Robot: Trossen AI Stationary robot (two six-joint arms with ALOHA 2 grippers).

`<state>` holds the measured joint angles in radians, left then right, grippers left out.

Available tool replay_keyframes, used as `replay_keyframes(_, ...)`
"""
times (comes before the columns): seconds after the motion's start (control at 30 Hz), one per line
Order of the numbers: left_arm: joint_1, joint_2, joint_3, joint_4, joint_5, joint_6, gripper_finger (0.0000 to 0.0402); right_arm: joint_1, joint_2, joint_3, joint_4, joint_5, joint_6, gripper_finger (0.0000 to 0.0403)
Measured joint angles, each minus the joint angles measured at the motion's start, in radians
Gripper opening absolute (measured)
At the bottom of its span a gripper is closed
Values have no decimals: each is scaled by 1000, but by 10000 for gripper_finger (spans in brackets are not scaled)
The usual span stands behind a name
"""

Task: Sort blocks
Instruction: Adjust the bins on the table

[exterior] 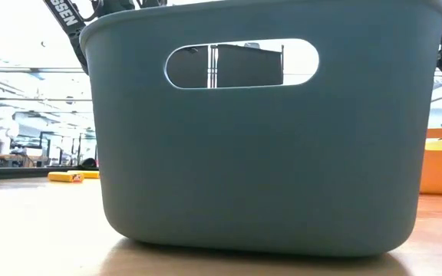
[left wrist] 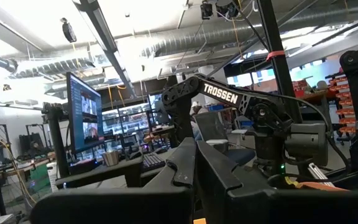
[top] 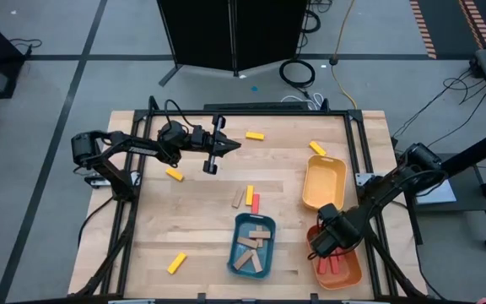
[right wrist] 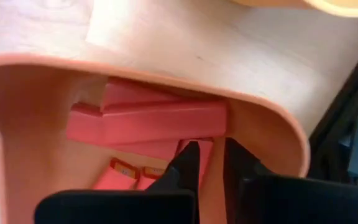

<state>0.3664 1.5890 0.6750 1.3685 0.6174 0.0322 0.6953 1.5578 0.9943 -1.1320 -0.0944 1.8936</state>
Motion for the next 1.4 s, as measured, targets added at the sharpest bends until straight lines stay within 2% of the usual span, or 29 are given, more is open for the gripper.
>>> replay_keyframes(0.47, 0, 0, 0, -2, 0, 0, 12, 36, 0, -69, -29, -70, 113, 0)
replay_keyframes(0.67, 0, 0, 0, -2, 0, 0, 12, 40, 0, -62, -2, -38, -2, 0)
replay_keyframes(0.87, 0, 0, 0, -4, 0, -1, 12, 31, 0, 101, -220, -18, -90, 0)
replay_keyframes(0.97, 0, 0, 10, -40, 0, -32, 12, 31, 0, 214, -316, 65, -127, 0)
replay_keyframes(1.07, 0, 1, 59, -135, 16, -100, 12, 29, -1, 280, -333, 233, -188, 0)
replay_keyframes(1.17, -16, 1, 129, -332, 97, -104, 12, 16, -22, 263, -324, 372, -273, 0)
replay_keyframes(1.27, -56, 1, 202, -591, 147, -81, 12, -10, -112, 186, -245, 472, -375, 0)
replay_keyframes(1.4, -122, -9, 263, -915, 148, -12, 13, -58, -280, 38, -114, 522, -449, 0)
